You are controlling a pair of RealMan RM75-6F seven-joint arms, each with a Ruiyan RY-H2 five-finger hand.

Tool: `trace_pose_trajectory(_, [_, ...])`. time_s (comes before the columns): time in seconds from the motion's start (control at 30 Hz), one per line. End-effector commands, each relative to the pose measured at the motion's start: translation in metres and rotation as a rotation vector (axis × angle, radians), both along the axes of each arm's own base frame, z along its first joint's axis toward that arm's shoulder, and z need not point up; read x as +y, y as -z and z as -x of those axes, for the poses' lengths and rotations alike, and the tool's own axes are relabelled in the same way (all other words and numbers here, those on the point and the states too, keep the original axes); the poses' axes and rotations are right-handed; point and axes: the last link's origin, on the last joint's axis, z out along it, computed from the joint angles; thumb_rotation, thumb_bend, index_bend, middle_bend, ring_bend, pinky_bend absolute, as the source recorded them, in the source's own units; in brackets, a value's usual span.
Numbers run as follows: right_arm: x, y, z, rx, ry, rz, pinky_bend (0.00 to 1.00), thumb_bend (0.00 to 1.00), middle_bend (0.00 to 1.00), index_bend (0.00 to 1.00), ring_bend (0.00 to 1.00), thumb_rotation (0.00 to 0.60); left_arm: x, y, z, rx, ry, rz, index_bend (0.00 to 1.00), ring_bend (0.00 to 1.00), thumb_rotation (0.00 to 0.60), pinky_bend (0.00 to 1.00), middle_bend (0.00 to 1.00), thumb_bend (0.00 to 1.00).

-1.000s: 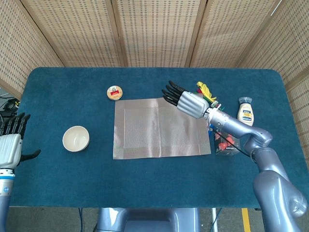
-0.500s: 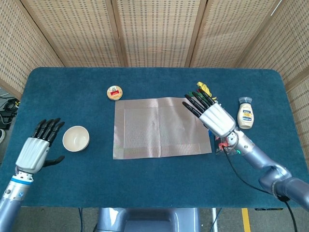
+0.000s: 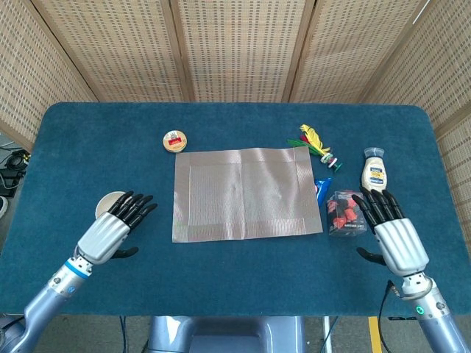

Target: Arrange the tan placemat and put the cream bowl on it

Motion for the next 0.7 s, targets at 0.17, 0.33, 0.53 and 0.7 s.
trace_pose_trajectory(0.17, [0.026, 0.018, 0.004, -0.039, 0.073, 0.034, 0.0, 0.0, 0.0, 0.0, 0.0, 0.6, 0.016, 0.045, -0.013, 0.115, 0.056, 0.082, 0.02, 0.0, 0.6, 0.0, 0.0, 0.01])
trace_pose_trajectory(0.33, [0.028, 0.025, 0.009, -0.031, 0.087, 0.058, 0.0, 0.0, 0.0, 0.0, 0.0, 0.6, 0.025, 0.067, -0.017, 0.152, 0.058, 0.097, 0.03, 0.0, 0.6, 0.0, 0.0, 0.09])
trace_pose_trajectory(0.53, [0.025, 0.025, 0.013, -0.052, 0.103, 0.042, 0.0, 0.0, 0.0, 0.0, 0.0, 0.6, 0.036, 0.08, -0.017, 0.178, 0.053, 0.095, 0.07, 0.0, 0.6, 0.0, 0.0, 0.17])
trace_pose_trajectory(0.7, [0.022, 0.028, 0.015, -0.066, 0.123, 0.025, 0.0, 0.0, 0.0, 0.0, 0.0, 0.6, 0.044, 0.085, -0.012, 0.182, 0.034, 0.087, 0.1, 0.0, 0.6, 0.0, 0.0, 0.18])
